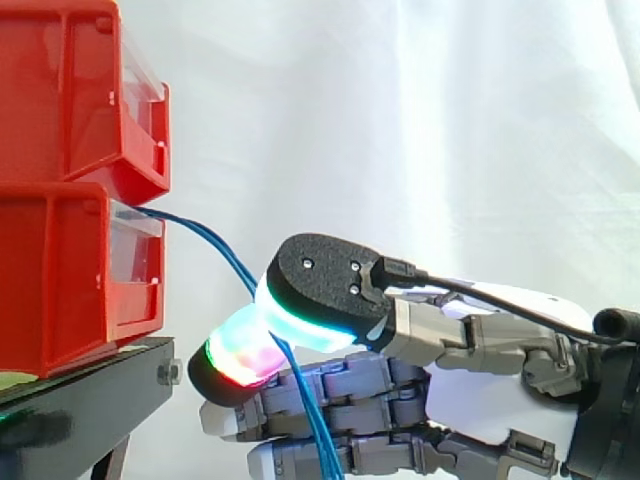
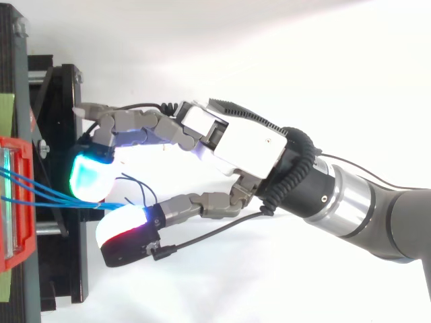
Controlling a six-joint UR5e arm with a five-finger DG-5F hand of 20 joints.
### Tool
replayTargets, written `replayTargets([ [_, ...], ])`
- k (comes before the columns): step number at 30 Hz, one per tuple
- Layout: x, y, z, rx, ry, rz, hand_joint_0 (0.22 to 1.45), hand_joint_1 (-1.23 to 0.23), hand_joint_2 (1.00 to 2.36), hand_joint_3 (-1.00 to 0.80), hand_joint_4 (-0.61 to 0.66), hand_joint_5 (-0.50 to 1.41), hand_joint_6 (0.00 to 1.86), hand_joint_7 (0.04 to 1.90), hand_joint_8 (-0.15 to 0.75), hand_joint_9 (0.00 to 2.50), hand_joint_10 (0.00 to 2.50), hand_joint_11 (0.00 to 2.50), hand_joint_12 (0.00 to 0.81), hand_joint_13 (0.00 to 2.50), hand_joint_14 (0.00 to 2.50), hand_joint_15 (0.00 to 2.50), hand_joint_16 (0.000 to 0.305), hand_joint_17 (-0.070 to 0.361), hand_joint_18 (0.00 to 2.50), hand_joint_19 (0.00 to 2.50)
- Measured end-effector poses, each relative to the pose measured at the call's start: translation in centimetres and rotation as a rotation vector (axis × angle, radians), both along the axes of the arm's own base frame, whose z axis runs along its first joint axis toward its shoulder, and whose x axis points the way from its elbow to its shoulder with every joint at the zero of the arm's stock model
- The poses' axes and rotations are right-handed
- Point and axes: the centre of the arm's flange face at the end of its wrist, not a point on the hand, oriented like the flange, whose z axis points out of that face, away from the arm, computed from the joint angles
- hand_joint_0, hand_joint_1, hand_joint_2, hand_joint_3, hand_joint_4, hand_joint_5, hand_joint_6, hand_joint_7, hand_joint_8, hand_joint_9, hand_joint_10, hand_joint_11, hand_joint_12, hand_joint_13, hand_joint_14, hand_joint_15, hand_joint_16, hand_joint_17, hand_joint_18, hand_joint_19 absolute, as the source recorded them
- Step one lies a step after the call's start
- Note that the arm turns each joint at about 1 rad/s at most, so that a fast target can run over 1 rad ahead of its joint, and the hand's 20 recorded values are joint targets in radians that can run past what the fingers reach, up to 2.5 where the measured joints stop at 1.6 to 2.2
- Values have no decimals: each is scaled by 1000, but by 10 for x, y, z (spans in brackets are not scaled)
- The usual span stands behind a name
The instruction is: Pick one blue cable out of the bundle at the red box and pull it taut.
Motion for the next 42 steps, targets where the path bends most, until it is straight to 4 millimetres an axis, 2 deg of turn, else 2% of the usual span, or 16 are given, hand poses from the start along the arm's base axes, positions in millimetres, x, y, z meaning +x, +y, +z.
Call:
replayTargets([
  [6, 2, 2, -7, -13, -5, 8, 515, -695, 1000, -500, 254, -110, 502, 1210, 356, 603, 15, 516, 431, 332, 3, 106, 57, 128, 363, 211],
  [15, 3, 3, -6, -6, -20, 23, 522, -649, 1000, -500, 241, -106, 502, 1222, 360, 634, 12, 522, 429, 342, 3, 106, 56, 125, 360, 212],
  [25, 3, 2, -6, -2, -22, 25, 579, -689, 1012, -343, 201, -96, 501, 1299, 351, 651, 13, 534, 414, 345, 3, 105, 53, 119, 367, 217],
  [37, 3, 1, -5, 6, -26, 26, 585, -644, 1013, -329, 241, -90, 501, 1257, 349, 674, 15, 516, 411, 351, 3, 107, 52, 118, 369, 227],
  [42, 3, -1, -5, 9, -28, 25, 594, -659, 1014, -307, 213, -85, 501, 1283, 351, 692, 13, 534, 410, 354, 3, 101, 52, 117, 374, 217],
])
